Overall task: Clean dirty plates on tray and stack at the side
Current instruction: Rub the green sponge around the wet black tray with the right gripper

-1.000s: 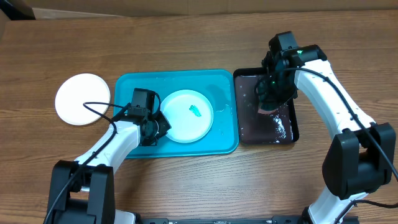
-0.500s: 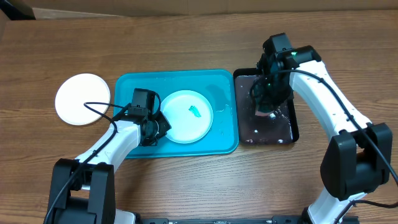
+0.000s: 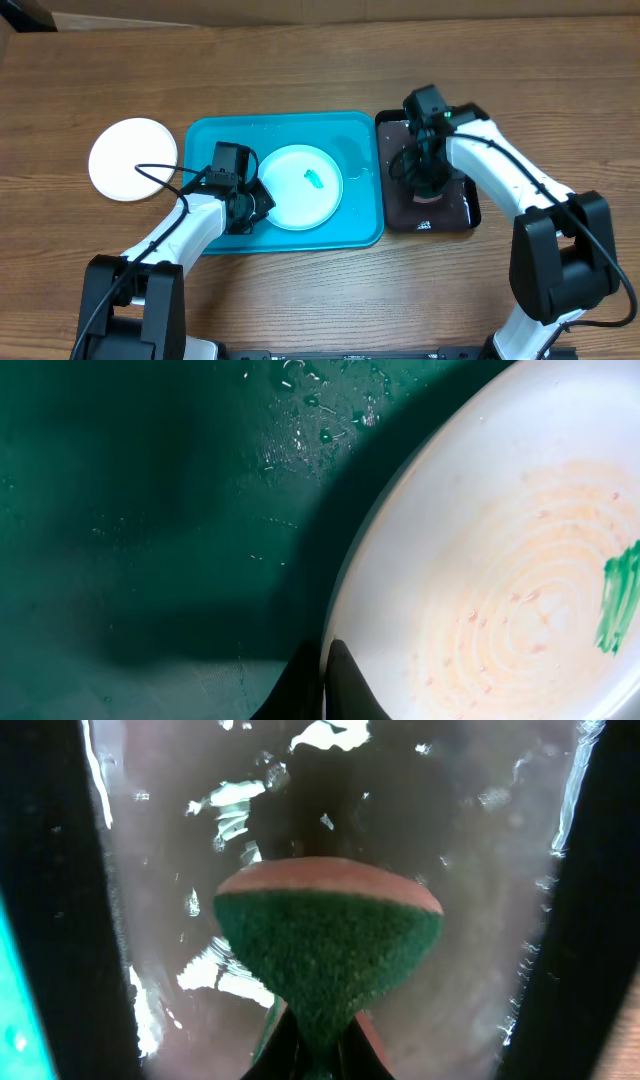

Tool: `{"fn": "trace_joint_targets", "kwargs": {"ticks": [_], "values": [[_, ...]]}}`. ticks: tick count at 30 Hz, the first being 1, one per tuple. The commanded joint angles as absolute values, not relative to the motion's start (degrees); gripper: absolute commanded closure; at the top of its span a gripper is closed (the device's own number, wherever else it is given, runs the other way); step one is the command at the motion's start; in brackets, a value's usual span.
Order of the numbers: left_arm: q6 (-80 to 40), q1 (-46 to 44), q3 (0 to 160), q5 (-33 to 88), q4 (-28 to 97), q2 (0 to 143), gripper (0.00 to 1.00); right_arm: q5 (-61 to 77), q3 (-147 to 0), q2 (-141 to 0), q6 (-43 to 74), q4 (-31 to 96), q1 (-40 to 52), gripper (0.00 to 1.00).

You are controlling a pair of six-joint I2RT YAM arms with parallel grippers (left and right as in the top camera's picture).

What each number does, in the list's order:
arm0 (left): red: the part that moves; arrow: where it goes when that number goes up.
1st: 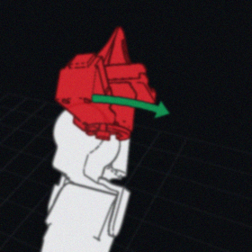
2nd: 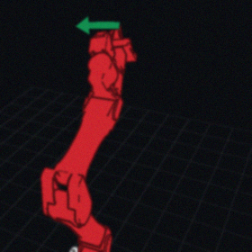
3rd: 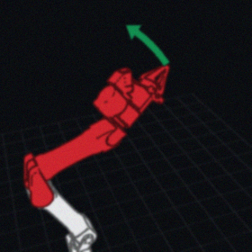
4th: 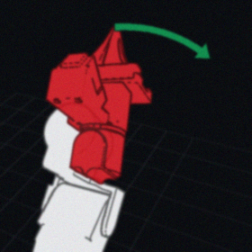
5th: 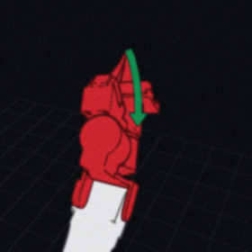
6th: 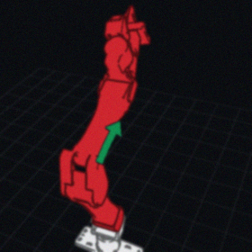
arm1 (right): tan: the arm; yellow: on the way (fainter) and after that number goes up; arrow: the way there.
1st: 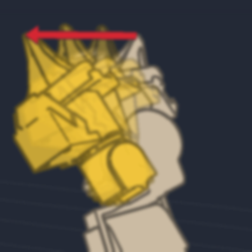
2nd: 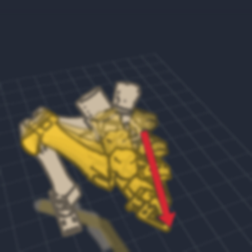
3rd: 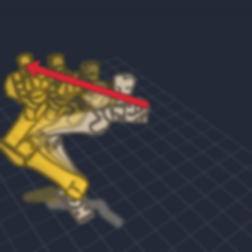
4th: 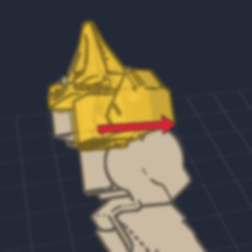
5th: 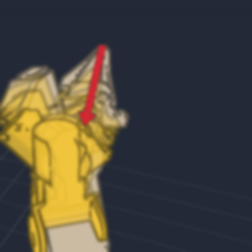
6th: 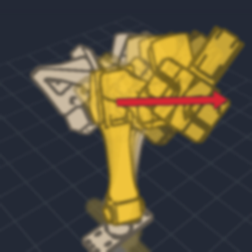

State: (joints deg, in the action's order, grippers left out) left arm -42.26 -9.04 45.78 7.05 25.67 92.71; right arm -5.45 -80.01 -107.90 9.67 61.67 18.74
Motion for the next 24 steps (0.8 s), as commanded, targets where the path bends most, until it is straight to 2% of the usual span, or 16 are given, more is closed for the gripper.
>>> {"fn": "trace_joint_targets", "kwargs": {"ticks": [1, 7, 15, 24], "values": [[-42.17, -9.41, 45.25, 6.87, 25.85, 93.21, 0.96, -6.87, -88.88, -105.27, 10.55, 64.95, 18.98, 0.96], [-42.17, -9.41, 45.25, 6.87, 25.87, 93.21, 0.96, -9.13, -89.03, -104.01, 14.26, 68.14, 20.84, 0.96], [-41.76, -9.41, 45.25, 6.87, 25.87, 93.21, 0.96, -11.33, -77.52, -104.16, 14.2, 57.6, 21.19, 0.96], [-41.78, -9.41, 45.25, 6.87, 25.82, 93.21, 0.96, -11.22, -90.0, -100.18, 13.52, 66.67, 22.52, 0.96]]}}
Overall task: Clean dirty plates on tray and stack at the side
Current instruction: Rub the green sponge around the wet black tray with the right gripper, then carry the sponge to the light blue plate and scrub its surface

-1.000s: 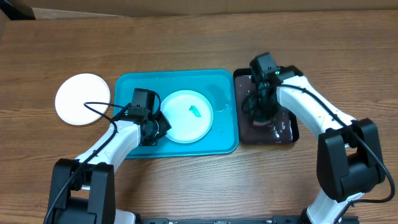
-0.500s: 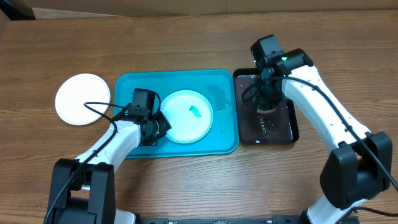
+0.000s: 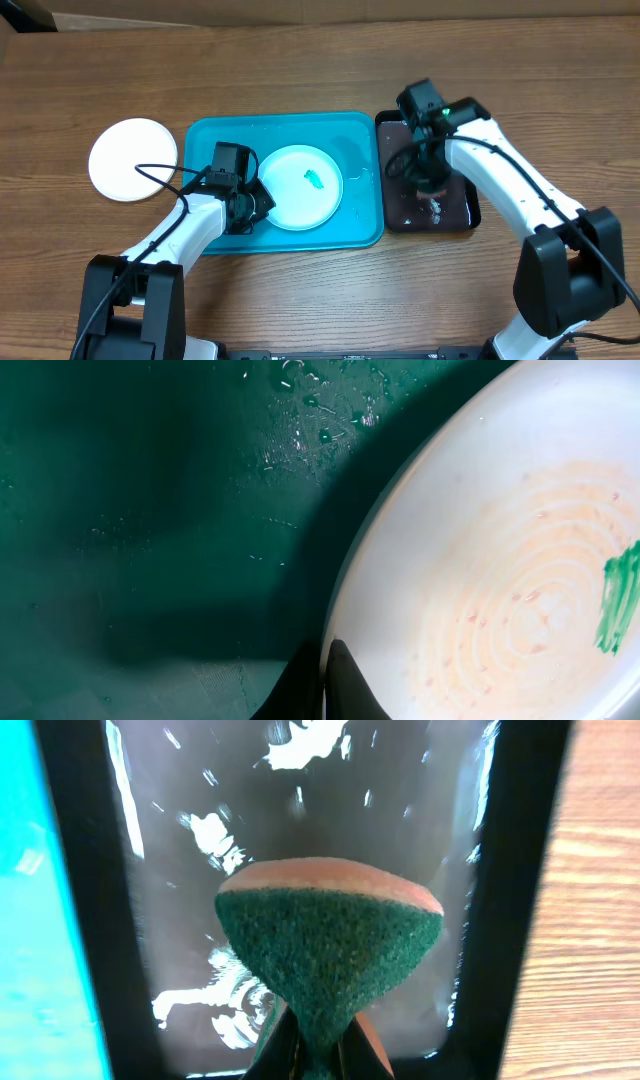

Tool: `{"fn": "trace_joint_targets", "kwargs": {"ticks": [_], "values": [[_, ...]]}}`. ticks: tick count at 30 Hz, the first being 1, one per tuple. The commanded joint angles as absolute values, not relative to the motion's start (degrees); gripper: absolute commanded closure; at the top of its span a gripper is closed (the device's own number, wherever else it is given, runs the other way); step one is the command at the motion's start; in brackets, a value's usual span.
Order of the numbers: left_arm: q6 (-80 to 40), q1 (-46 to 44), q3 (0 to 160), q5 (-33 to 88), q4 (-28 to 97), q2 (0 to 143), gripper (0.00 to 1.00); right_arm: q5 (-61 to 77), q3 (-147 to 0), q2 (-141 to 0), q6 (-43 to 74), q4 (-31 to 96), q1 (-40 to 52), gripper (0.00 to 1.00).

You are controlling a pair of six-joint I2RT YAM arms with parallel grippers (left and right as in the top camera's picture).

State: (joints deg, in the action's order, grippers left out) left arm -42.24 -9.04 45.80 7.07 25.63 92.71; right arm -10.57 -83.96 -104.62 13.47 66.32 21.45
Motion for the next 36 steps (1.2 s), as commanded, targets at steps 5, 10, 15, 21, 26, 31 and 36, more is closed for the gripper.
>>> {"fn": "trace_joint_targets", "kwargs": {"ticks": [5, 10, 15, 21, 26, 31, 36], "values": [[-41.78, -9.41, 45.25, 6.92, 25.67, 93.21, 0.96, -4.64, -95.53, -96.84, 13.06, 66.96, 24.77, 0.96], [-41.78, -9.41, 45.25, 6.92, 25.65, 93.21, 0.96, 5.54, -95.29, -96.71, 10.94, 60.88, 29.17, 0.96], [-41.8, -9.41, 45.25, 6.94, 25.63, 93.21, 0.96, 4.73, -94.06, -99.81, 8.75, 53.87, 36.64, 0.96], [-41.8, -9.41, 45.25, 7.05, 25.63, 93.21, 0.96, -17.8, -94.06, -107.66, 8.54, 52.14, 44.64, 0.96], [-41.78, -9.41, 45.25, 7.03, 25.67, 93.21, 0.96, -26.63, -94.06, -114.08, 8.51, 49.54, 47.57, 0.96], [-41.76, -9.41, 45.25, 7.01, 25.69, 93.21, 0.96, -27.42, -94.06, -118.3, 8.51, 47.99, 47.13, 0.96], [-41.74, -9.41, 45.25, 6.96, 25.69, 93.21, 0.96, -26.7, -94.06, -121.08, 8.51, 47.83, 46.28, 0.96]]}}
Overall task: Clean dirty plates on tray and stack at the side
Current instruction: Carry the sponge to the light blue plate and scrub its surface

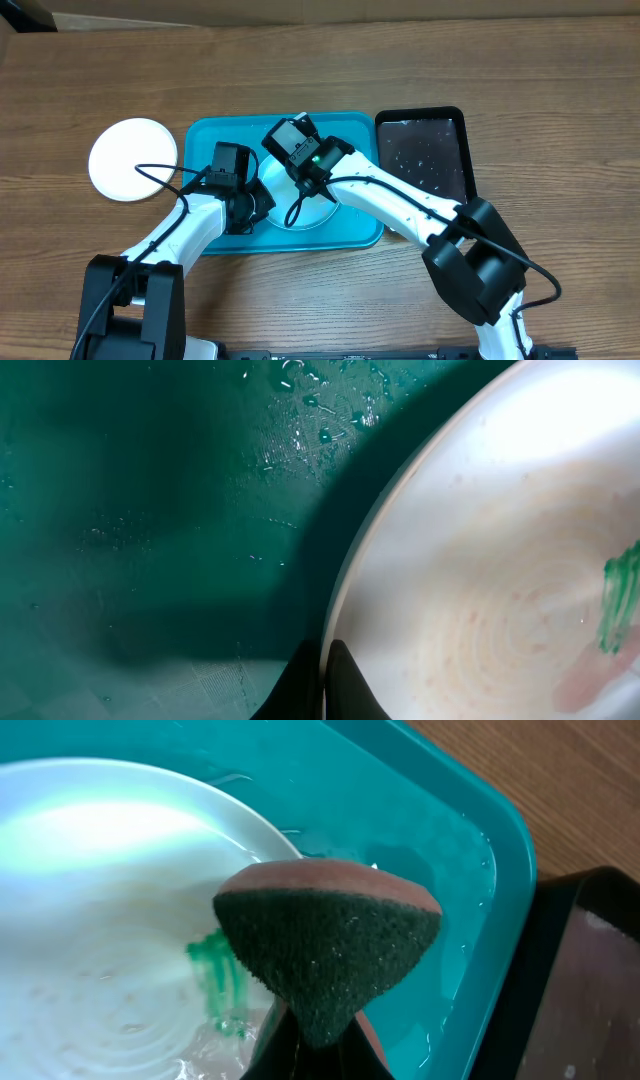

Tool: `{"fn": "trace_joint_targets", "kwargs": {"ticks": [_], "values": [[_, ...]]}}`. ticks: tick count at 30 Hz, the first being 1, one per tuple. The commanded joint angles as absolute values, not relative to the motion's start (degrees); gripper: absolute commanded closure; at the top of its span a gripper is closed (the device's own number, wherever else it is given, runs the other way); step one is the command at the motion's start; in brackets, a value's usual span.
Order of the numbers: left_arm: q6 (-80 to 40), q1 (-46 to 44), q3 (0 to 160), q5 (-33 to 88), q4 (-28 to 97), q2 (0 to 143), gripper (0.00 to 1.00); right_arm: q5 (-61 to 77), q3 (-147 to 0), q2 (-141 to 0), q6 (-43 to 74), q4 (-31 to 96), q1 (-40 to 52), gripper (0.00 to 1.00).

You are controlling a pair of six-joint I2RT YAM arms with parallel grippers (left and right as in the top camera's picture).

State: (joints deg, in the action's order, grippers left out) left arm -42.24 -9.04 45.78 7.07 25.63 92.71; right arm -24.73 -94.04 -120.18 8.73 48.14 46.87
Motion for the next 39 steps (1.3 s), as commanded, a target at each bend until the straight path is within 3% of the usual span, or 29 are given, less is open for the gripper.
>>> {"fn": "trace_joint_targets", "kwargs": {"ticks": [1, 16, 27, 39], "values": [[-41.74, -9.41, 45.25, 6.96, 25.69, 93.21, 0.96, -26.65, -94.06, -121.45, 8.51, 47.79, 46.26, 0.96], [-41.15, -9.41, 45.25, 7.01, 25.71, 93.21, 0.96, -18.76, -94.02, -129.08, 8.54, 45.08, 45.25, 0.96], [-41.12, -9.41, 45.25, 7.01, 25.69, 93.21, 0.96, 4.71, -94.02, -130.3, 8.54, 45.69, 45.3, 0.96], [-41.12, -9.41, 45.25, 7.01, 25.67, 93.21, 0.96, 13.52, -94.15, -130.28, 8.51, 46.78, 45.3, 0.96]]}}
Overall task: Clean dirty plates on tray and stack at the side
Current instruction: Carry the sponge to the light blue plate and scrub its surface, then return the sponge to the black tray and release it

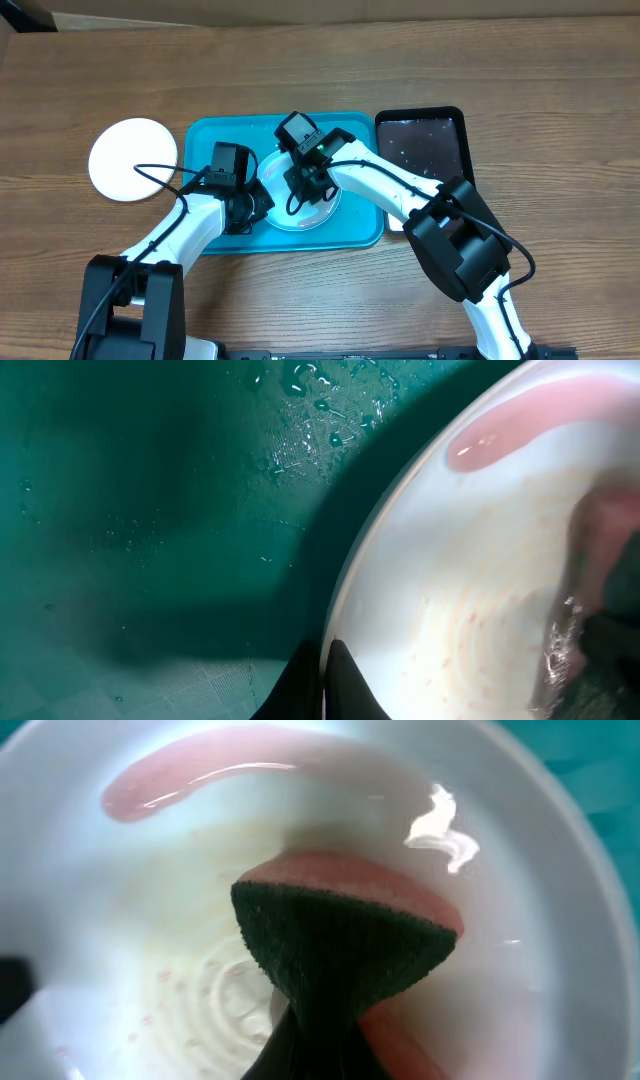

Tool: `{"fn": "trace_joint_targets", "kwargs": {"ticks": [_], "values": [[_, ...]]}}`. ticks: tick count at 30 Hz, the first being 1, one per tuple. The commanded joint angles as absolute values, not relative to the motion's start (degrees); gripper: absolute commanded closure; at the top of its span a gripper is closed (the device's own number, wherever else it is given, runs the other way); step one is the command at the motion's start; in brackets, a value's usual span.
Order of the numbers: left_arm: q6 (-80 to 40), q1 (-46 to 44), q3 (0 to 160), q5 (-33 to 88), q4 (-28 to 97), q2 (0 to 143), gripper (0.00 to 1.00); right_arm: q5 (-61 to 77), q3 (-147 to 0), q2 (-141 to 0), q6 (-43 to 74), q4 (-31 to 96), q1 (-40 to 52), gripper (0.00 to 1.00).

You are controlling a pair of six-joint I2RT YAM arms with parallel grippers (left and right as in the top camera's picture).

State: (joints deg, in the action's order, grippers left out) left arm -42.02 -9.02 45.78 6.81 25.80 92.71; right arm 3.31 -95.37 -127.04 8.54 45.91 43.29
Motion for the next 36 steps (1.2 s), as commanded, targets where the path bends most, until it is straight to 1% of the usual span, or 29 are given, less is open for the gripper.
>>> {"fn": "trace_joint_targets", "kwargs": {"ticks": [1, 8, 13, 18, 22, 26, 28, 32, 36], "values": [[-41.12, -9.41, 45.25, 7.01, 25.67, 93.21, 0.96, 14.48, -94.54, -130.19, 8.51, 46.83, 45.17, 0.96], [-41.1, -9.41, 45.25, 6.96, 25.69, 93.21, 0.96, 21.78, -99.7, -127.35, 8.51, 50.06, 41.17, 0.96], [-41.08, -9.41, 45.25, 6.92, 25.78, 93.21, 0.96, 22.24, -103.74, -123.63, 8.27, 55.18, 37.12, 0.96], [-41.1, -9.41, 45.25, 6.9, 25.8, 93.21, 0.96, 22.57, -105.16, -119.39, 4.34, 61.87, 32.51, 0.96], [-41.08, -9.41, 45.25, 6.92, 25.82, 93.21, 0.96, 16.58, -105.16, -118.06, 4.21, 69.25, 28.21, 0.96], [-41.12, -9.41, 45.25, 6.94, 25.74, 93.21, 0.96, 3.2, -104.31, -118.1, 4.71, 76.31, 23.38, 0.96], [-41.12, -9.41, 45.25, 7.01, 25.67, 93.21, 0.96, 0.34, -103.53, -118.1, 4.69, 78.61, 21.21, 0.96], [-41.15, -9.41, 45.25, 7.05, 25.65, 93.21, 0.96, 0.03, -100.25, -118.1, 4.69, 78.78, 17.04, 0.96], [-41.17, -9.41, 45.25, 7.11, 25.52, 93.21, 0.96, 0.05, -94.72, -118.1, 4.67, 74.04, 14.35, 0.96]]}}
